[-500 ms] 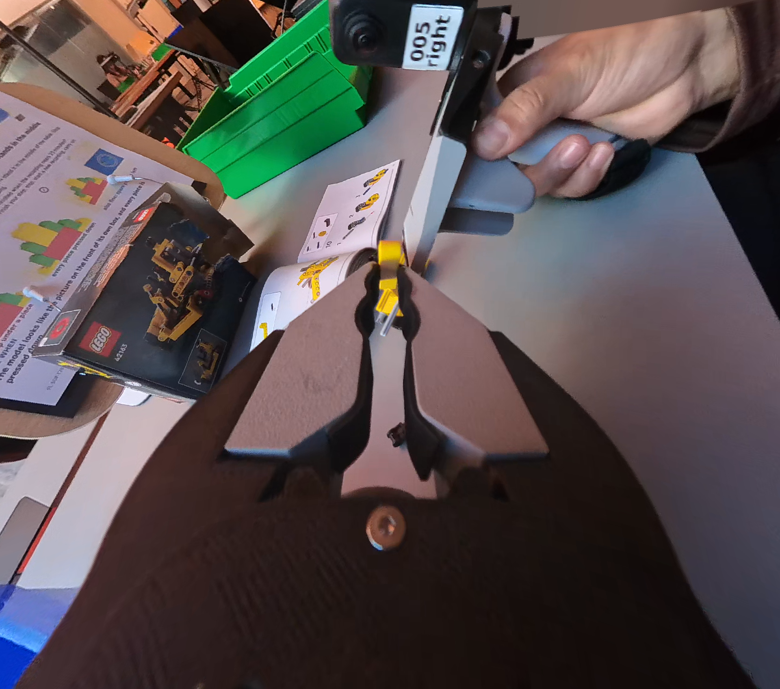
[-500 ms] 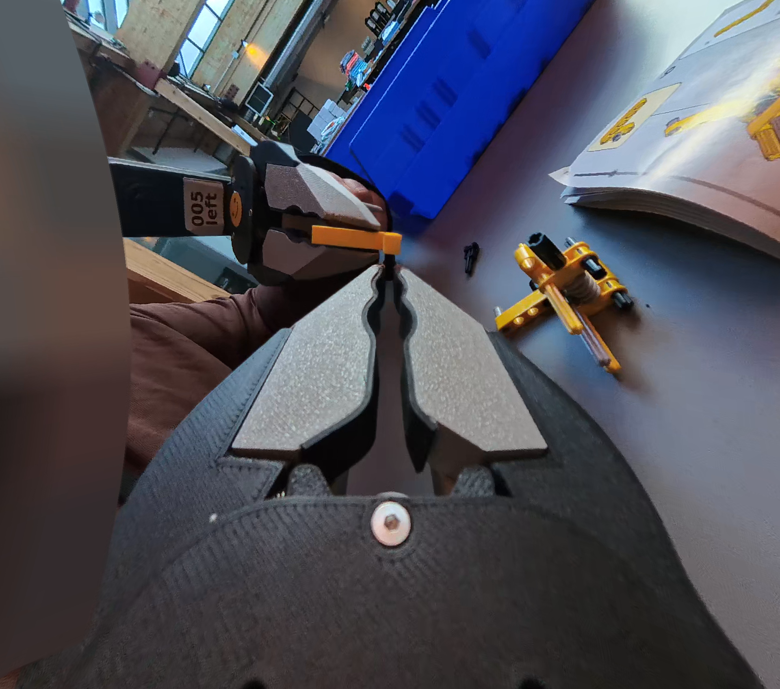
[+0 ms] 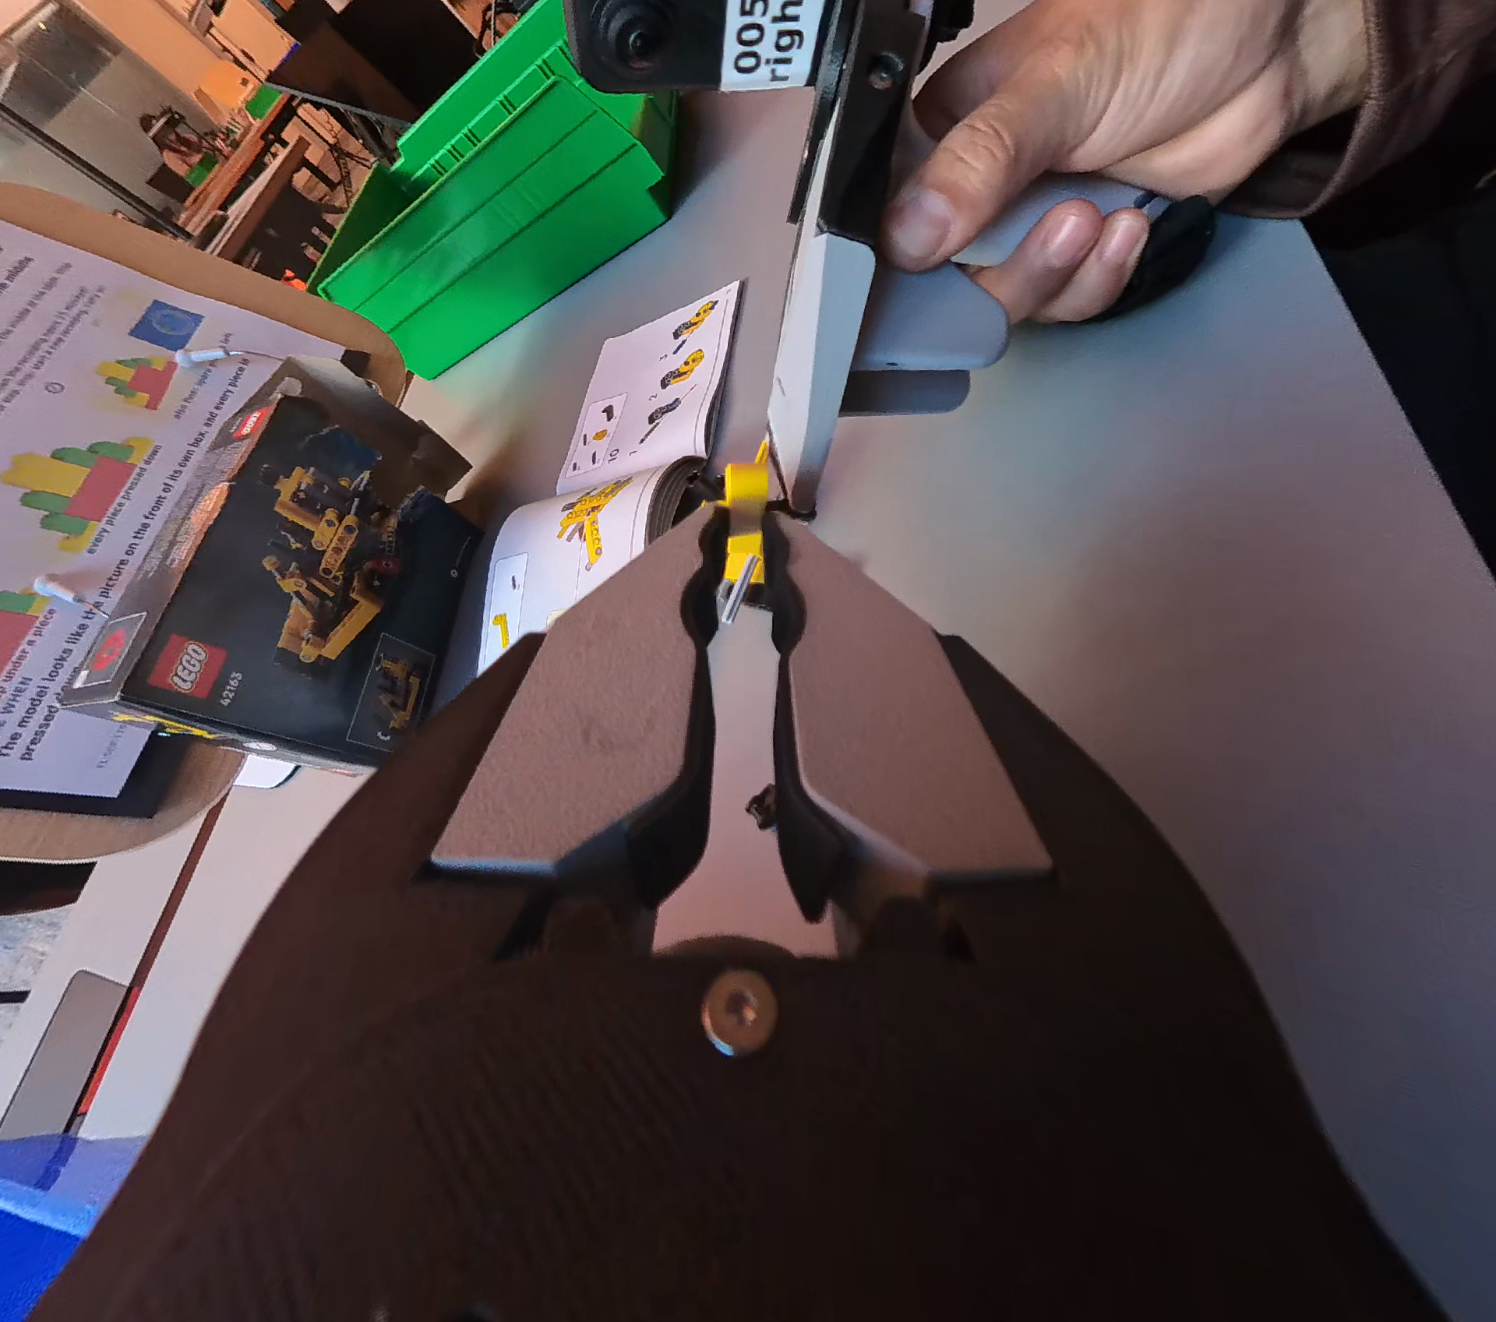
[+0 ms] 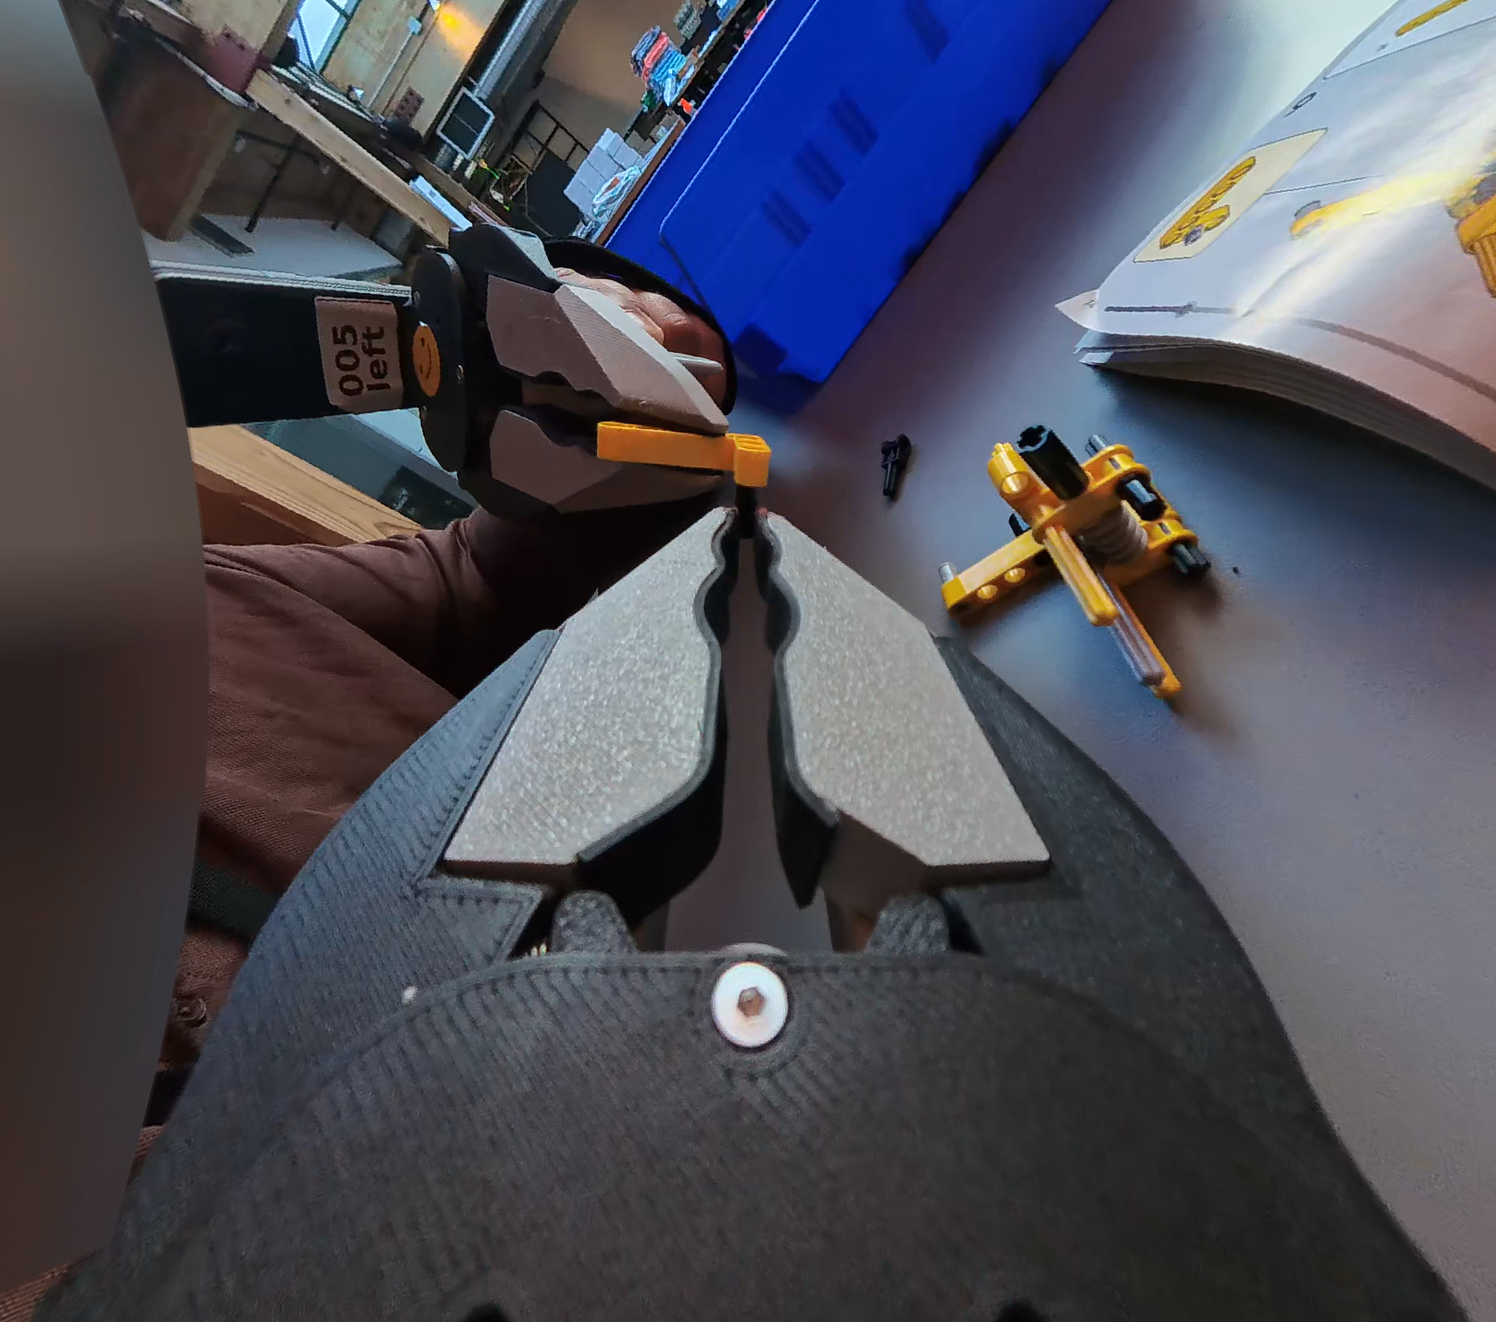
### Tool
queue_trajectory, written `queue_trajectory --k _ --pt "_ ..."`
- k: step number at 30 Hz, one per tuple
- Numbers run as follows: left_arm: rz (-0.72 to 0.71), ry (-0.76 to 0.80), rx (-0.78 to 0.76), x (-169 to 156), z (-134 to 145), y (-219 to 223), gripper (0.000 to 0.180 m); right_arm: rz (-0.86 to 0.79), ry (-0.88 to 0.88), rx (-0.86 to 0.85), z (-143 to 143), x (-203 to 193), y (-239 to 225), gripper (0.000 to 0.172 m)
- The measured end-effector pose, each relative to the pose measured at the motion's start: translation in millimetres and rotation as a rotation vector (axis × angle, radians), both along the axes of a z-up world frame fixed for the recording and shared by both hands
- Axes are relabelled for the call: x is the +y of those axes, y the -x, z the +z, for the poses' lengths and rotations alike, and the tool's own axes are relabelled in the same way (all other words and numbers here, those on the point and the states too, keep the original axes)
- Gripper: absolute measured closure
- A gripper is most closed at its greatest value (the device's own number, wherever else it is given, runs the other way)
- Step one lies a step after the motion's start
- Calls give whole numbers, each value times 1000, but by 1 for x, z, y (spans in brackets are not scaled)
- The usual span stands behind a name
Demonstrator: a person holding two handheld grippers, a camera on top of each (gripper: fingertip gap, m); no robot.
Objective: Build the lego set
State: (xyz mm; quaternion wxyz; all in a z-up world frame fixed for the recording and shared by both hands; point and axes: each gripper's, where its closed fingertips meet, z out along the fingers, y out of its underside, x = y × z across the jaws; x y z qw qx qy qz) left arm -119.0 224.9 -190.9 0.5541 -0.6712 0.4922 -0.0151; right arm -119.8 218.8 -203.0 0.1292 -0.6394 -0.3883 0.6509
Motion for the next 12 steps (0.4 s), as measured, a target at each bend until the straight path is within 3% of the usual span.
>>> queue_trajectory --k 7,12 --pt "13 7 45 1 -9 -1 174 6 -66 -54 -7 3 -2 172" --pt "69 37 45 7 -18 -1 175 56 -240 -188 -25 -2 -8 172"
